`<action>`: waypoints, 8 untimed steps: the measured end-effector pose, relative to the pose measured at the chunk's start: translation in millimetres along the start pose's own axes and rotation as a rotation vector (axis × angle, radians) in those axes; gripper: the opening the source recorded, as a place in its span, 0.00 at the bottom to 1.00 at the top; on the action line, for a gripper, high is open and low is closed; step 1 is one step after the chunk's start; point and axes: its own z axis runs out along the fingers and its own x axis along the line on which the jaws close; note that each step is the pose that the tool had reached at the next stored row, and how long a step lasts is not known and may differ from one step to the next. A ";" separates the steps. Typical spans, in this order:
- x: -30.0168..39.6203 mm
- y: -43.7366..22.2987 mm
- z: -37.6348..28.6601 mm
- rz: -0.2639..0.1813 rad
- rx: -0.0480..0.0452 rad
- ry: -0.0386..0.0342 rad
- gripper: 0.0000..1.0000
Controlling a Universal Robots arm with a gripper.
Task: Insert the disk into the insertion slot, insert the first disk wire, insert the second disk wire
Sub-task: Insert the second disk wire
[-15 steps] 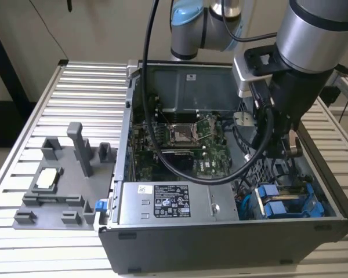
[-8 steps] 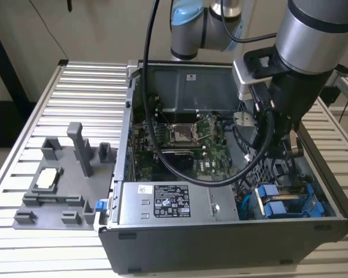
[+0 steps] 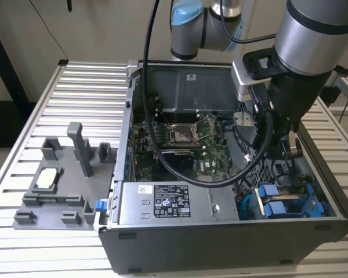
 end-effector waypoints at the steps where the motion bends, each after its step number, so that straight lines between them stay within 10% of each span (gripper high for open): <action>1: 0.0 0.0 0.0 0.000 0.0000 0.0000 0.27; 8: 0.0 0.1 0.3 0.000 0.0000 -0.0001 0.24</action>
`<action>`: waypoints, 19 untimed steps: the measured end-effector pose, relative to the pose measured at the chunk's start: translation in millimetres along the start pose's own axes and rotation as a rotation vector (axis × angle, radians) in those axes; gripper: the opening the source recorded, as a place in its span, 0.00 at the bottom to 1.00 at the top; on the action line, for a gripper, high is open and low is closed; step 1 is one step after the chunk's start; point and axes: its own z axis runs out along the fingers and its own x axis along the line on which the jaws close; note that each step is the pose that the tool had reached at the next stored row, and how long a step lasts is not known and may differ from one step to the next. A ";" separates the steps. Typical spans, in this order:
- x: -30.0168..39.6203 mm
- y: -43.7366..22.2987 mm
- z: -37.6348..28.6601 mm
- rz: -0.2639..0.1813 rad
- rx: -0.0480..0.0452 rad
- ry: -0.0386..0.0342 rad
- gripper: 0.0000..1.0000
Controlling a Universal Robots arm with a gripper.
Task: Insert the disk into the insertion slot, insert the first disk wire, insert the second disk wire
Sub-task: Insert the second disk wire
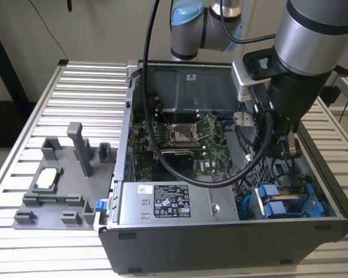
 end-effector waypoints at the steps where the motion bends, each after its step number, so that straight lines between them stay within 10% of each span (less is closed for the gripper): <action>1: 0.0 0.0 0.0 0.000 0.0000 0.0000 0.17; 12: 0.2 -0.9 0.6 0.000 -0.0002 -0.0003 0.16; 19: 3.7 -14.0 1.7 0.001 -0.0110 0.0001 0.16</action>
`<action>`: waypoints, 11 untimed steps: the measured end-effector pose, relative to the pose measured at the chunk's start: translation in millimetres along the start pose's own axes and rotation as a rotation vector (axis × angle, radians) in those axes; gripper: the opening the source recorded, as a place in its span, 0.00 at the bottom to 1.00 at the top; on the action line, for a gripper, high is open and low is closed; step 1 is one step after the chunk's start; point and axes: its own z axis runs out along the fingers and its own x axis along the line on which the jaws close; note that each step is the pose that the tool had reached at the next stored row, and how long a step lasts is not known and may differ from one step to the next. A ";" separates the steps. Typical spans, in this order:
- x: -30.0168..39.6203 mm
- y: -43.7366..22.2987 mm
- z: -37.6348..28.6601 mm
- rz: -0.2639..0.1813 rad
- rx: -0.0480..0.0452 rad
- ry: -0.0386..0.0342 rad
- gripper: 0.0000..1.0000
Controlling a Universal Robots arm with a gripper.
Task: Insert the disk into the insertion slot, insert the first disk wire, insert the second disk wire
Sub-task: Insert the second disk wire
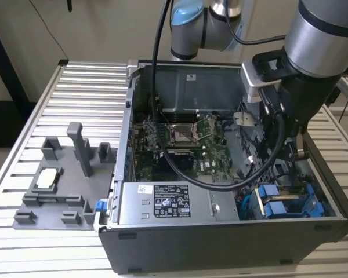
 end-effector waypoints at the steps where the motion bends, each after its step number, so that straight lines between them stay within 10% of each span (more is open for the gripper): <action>1: 0.8 -2.0 0.1 0.000 -0.0037 0.0017 0.16; 11: 12.0 -18.8 0.6 0.002 -0.0499 0.0463 0.16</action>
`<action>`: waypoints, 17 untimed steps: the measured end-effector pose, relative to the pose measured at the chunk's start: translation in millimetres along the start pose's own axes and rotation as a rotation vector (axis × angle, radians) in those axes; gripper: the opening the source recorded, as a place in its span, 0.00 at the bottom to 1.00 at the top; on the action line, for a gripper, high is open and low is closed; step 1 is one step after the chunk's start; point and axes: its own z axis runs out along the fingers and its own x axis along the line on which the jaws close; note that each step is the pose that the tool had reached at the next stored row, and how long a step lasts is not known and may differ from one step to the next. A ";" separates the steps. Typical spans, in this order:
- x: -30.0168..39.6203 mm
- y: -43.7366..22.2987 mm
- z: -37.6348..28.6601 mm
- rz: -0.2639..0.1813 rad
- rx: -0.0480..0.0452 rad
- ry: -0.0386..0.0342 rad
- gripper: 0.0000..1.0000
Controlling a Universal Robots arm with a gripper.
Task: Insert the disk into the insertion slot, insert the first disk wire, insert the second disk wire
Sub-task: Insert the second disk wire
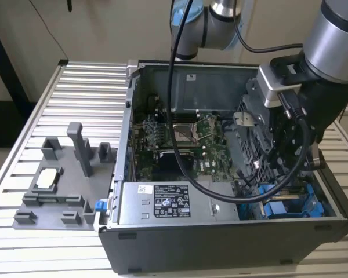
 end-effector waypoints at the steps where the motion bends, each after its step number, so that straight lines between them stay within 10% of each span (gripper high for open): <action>1: 1.2 -1.2 -0.1 0.000 -0.0047 0.0060 0.16; 9: 8.8 -9.7 0.0 0.000 -0.0422 0.0470 0.16; 17: 9.3 -13.2 1.8 0.001 -0.0445 0.0484 0.16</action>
